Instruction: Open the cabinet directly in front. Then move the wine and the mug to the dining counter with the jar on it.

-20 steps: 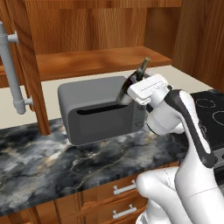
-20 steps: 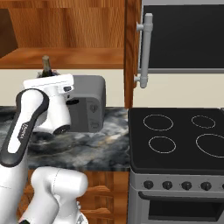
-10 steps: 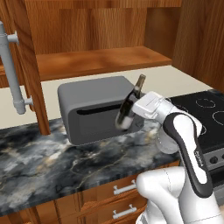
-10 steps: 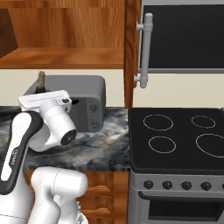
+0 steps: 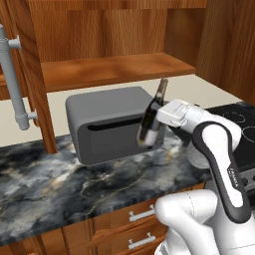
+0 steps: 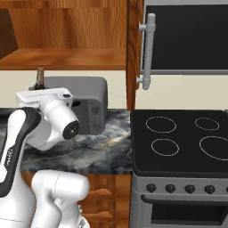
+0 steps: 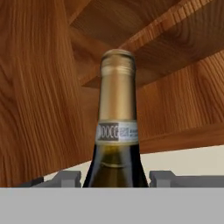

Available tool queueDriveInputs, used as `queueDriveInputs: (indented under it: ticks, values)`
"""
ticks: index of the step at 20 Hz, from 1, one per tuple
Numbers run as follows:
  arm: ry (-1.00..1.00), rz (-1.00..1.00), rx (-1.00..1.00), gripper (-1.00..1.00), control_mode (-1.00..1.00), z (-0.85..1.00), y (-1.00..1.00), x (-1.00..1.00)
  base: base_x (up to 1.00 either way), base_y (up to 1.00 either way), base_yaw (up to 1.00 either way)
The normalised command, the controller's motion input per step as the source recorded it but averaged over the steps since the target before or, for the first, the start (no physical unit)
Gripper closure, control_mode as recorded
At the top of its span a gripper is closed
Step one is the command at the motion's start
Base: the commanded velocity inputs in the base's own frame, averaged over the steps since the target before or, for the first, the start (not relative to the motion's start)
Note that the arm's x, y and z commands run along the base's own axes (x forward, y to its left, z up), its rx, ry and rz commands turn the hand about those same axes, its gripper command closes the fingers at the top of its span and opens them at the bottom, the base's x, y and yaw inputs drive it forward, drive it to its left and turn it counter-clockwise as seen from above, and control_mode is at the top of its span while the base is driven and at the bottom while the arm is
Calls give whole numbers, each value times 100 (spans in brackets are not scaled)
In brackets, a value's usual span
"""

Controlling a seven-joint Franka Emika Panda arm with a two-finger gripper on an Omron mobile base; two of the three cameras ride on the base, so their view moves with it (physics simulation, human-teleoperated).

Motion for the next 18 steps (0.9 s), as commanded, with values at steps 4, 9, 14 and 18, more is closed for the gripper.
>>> queueDriveInputs:
  ticks: [4, 9, 14, 18]
  values:
    - [-11, 0, -5, 100, -100, 47, 17, -9, 0, 0, 0]
    - [-13, -1, -4, 100, -100, 29, 10, -6, 0, 0, 0]
    - [1, 0, 0, 100, 100, -5, 0, -13, -18, 0, 1]
    - [0, 0, 0, 100, 100, 0, 0, 0, -100, 0, 21]
